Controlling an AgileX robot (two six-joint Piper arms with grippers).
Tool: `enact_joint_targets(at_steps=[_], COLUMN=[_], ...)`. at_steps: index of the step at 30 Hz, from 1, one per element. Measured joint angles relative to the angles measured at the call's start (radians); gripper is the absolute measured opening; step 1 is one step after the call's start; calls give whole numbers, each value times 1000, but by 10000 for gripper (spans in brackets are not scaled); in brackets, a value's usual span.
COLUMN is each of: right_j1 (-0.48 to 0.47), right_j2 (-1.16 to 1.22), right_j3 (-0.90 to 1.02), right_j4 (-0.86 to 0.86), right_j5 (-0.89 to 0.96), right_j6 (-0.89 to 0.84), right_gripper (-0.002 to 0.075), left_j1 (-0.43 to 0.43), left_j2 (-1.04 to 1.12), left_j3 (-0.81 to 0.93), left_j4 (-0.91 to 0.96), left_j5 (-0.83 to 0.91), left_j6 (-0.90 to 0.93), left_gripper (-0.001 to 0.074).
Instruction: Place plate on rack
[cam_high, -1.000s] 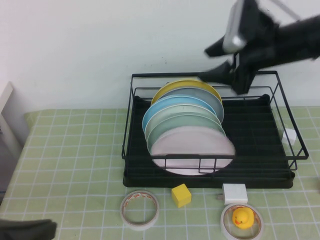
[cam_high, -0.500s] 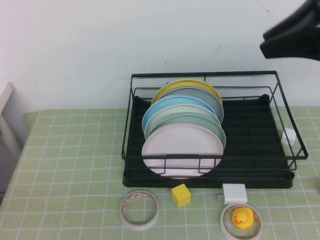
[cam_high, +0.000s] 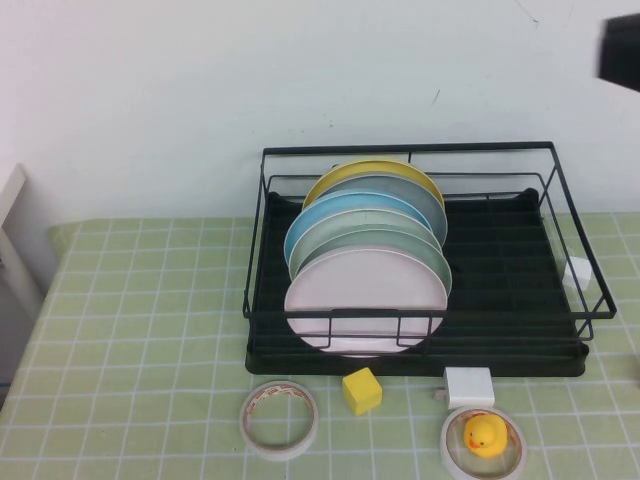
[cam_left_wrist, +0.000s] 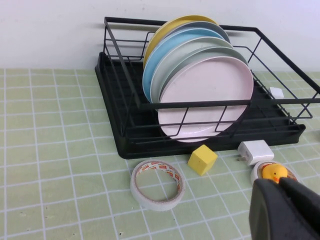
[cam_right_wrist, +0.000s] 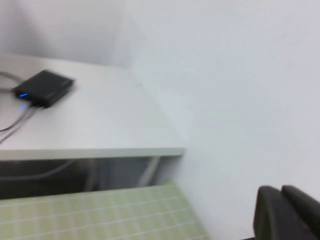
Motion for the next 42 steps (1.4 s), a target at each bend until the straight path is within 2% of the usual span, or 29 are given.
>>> enact_joint_targets(at_steps=[4, 10, 22, 27, 34, 40, 42], right_j1=[0, 0, 0, 0, 0, 0, 0], right_j2=[-140, -307, -350, -350, -435, -596, -642], right_j3=[119, 221, 253, 323, 544, 728, 792], right_j4=[27, 60, 61, 13, 21, 74, 1], right_j5=[-89, -127, -129, -325, -687, -854, -898], right_j6=[-17, -19, -21, -17, -15, -15, -4], right_gripper=[8, 6, 1, 1, 0, 0, 0], left_j1=[0, 0, 0, 0, 0, 0, 0], left_j2=[0, 0, 0, 0, 0, 0, 0], left_j3=[0, 0, 0, 0, 2, 2, 2], left_j4=[-2, -2, -4, -4, -4, -4, -4], left_j5=[-2, -4, -4, -4, -4, -4, -4], left_j6=[0, 0, 0, 0, 0, 6, 6], left_gripper=[-1, -1, -1, -1, -1, -1, -1])
